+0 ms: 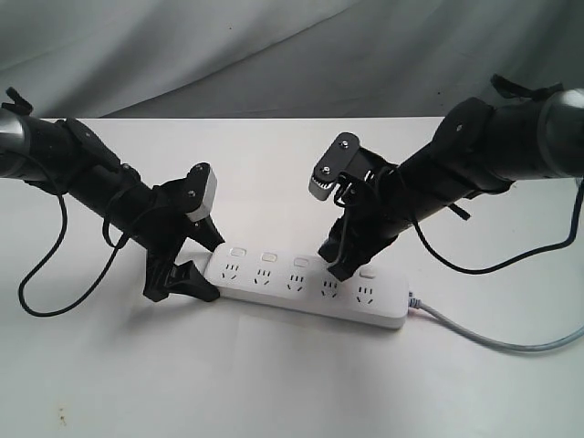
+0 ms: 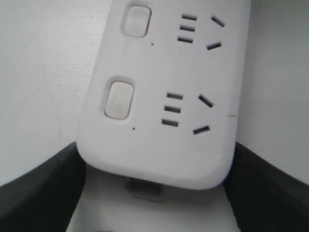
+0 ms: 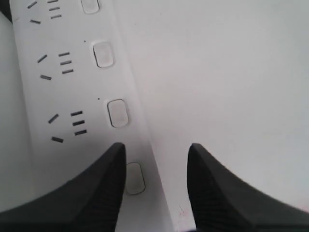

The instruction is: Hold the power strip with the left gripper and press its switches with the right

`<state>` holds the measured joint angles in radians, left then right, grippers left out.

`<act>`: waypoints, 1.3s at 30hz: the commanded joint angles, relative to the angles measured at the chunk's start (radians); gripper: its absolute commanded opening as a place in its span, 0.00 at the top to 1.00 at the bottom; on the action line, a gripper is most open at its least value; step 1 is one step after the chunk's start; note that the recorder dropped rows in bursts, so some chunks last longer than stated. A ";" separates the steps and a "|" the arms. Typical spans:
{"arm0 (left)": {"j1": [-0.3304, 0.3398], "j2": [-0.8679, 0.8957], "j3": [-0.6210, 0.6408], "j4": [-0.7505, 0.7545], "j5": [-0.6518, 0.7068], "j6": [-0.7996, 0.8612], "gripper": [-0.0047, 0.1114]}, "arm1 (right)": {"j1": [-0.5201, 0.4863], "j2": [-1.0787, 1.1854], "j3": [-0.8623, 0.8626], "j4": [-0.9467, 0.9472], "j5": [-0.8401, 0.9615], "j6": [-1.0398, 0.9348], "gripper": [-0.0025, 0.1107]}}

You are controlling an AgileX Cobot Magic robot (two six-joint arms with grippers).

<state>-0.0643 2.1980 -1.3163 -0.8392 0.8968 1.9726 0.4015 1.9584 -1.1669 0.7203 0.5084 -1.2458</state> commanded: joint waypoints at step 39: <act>-0.006 0.007 0.002 0.012 -0.007 -0.003 0.39 | -0.021 0.022 0.007 0.016 -0.033 -0.010 0.64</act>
<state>-0.0643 2.1987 -1.3163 -0.8460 0.8944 1.9726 0.3888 1.9948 -1.1669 0.7240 0.4830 -1.2476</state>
